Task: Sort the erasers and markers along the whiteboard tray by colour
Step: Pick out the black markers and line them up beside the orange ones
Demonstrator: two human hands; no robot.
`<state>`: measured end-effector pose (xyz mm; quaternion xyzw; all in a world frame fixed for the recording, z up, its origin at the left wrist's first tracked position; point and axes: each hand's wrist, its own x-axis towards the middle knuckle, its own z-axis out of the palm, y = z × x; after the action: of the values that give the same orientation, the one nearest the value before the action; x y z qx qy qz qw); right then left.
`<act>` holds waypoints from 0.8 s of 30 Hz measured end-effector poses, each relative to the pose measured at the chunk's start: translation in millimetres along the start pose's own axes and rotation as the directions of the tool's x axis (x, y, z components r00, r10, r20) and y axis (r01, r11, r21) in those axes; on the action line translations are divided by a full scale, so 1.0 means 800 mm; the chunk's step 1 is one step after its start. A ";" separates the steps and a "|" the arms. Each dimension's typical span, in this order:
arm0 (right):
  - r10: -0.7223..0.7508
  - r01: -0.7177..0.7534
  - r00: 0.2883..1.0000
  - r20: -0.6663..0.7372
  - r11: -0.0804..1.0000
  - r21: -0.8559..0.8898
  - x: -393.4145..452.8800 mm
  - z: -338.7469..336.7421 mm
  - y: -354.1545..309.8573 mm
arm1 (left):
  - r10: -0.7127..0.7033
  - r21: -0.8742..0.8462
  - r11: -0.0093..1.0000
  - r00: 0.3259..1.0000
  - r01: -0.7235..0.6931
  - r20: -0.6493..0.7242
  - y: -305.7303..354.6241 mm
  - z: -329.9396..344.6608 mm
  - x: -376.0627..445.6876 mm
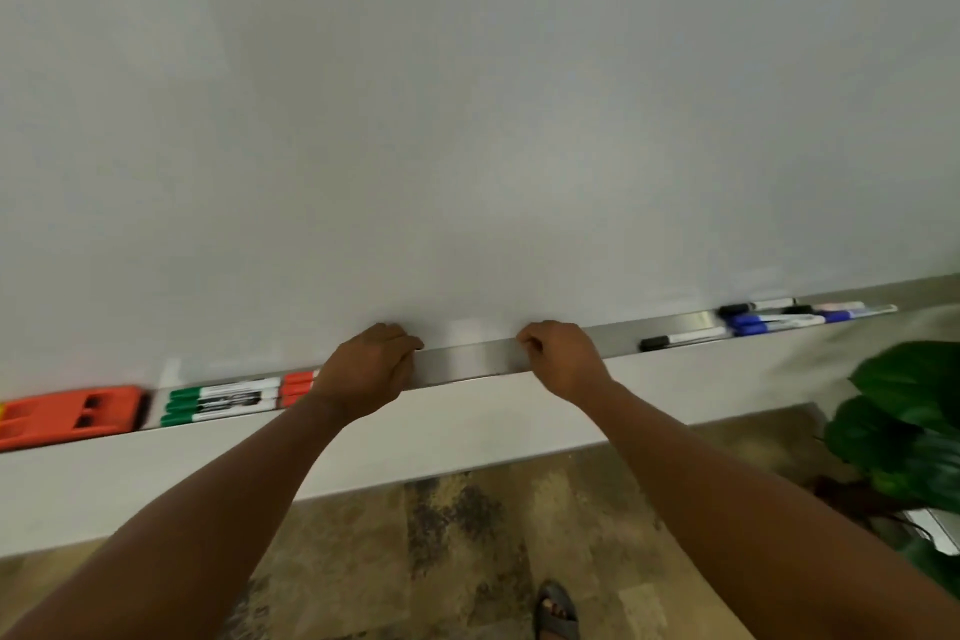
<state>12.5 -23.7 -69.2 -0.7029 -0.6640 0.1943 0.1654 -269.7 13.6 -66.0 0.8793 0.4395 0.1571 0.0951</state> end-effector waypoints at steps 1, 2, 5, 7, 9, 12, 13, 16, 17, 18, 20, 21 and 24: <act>0.006 -0.006 1.000 -0.003 0.999 -0.052 -0.004 -0.014 0.024 | 0.013 -0.021 1.000 1.000 -0.013 -0.001 0.018 0.006 0.010; 0.004 -0.005 1.000 -0.003 0.994 -0.106 -0.008 -0.027 0.048 | 0.027 -0.044 0.999 1.000 -0.027 -0.005 0.036 0.013 0.019; 0.030 -0.031 1.000 -0.008 0.960 -0.277 -0.017 -0.064 0.111 | 0.087 -0.105 0.991 0.996 -0.088 -0.012 0.088 0.033 0.046; 0.061 -0.064 0.998 -0.019 0.933 -0.354 -0.022 -0.084 0.144 | 0.141 -0.109 0.984 0.990 -0.142 -0.016 0.117 0.045 0.064; 0.057 -0.058 0.998 -0.014 0.900 -0.432 -0.025 -0.101 0.169 | 0.184 -0.099 0.978 0.983 -0.185 -0.013 0.141 0.054 0.084; 0.040 -0.029 0.999 0.009 0.849 -0.528 -0.028 -0.119 0.197 | 0.223 -0.101 0.970 0.975 -0.223 -0.007 0.173 0.066 0.113; 0.040 -0.026 0.999 0.015 0.841 -0.540 -0.028 -0.123 0.204 | 0.230 -0.103 0.968 0.973 -0.229 -0.002 0.183 0.070 0.122; 0.040 -0.014 0.999 0.034 0.823 -0.568 -0.026 -0.133 0.221 | 0.244 -0.100 0.965 0.970 -0.241 0.015 0.215 0.081 0.147; 0.040 -0.007 0.998 0.045 0.818 -0.575 -0.025 -0.136 0.225 | 0.248 -0.102 0.964 0.969 -0.244 0.019 0.226 0.085 0.156; 0.038 0.003 0.998 0.058 0.815 -0.580 -0.023 -0.139 0.229 | 0.250 -0.105 0.964 0.968 -0.246 0.026 0.238 0.089 0.164; 0.024 0.024 0.997 0.075 0.816 -0.578 -0.020 -0.143 0.237 | 0.258 -0.100 0.962 0.965 -0.253 0.046 0.260 0.097 0.179; 0.016 0.032 0.997 0.079 0.820 -0.571 -0.019 -0.145 0.241 | 0.266 -0.091 0.961 0.962 -0.261 0.058 0.271 0.101 0.186; 0.001 0.058 0.995 0.105 0.829 -0.557 -0.015 -0.146 0.254 | 0.268 -0.059 0.963 0.961 -0.264 0.072 0.302 0.115 0.207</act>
<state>246.0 -45.4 -66.8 -0.6997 -0.7097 0.0242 -0.0779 36.7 0.0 -46.0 0.9333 0.3091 0.1442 0.1120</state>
